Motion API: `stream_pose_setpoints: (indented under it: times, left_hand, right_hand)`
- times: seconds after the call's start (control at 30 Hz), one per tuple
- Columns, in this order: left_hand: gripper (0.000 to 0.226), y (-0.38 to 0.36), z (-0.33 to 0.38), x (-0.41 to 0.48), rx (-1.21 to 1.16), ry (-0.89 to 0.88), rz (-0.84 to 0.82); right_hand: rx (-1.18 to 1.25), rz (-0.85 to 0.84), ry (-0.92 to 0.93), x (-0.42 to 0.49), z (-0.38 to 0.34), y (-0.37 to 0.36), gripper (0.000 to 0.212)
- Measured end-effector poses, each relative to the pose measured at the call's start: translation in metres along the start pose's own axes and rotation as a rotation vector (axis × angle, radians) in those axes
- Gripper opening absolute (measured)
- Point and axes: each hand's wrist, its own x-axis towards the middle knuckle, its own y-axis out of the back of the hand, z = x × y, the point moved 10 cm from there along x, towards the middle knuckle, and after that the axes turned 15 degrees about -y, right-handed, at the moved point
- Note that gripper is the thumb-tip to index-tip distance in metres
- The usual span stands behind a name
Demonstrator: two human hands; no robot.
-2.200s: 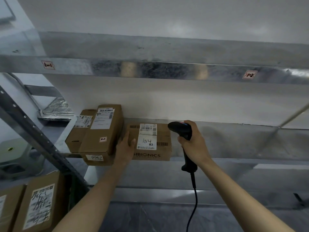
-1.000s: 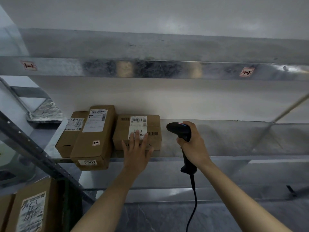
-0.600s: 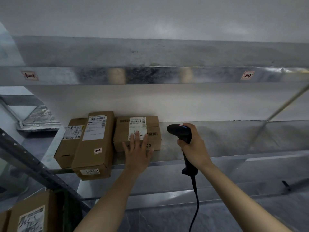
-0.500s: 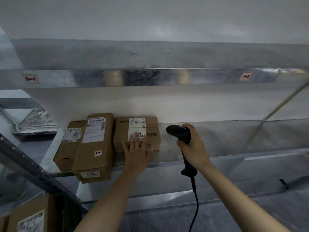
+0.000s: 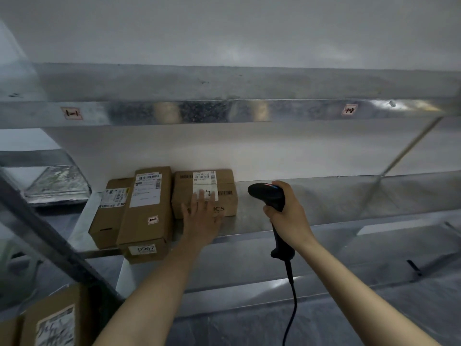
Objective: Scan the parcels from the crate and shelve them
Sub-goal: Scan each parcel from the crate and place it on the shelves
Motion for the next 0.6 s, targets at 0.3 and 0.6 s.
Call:
stream_pose_setpoints:
  times: [0.3, 0.6]
  left_hand:
    - [0.069, 0.030, 0.014, -0.081, -0.057, 0.079, 0.139]
    - [0.072, 0.066, 0.018, -0.214, -0.035, 0.254, 0.191]
  right_hand:
    - [0.012, -0.058, 0.096, -0.048, -0.016, 0.009, 0.049]
    - [0.048, -0.187, 0.230, -0.123, -0.037, 0.000, 0.048]
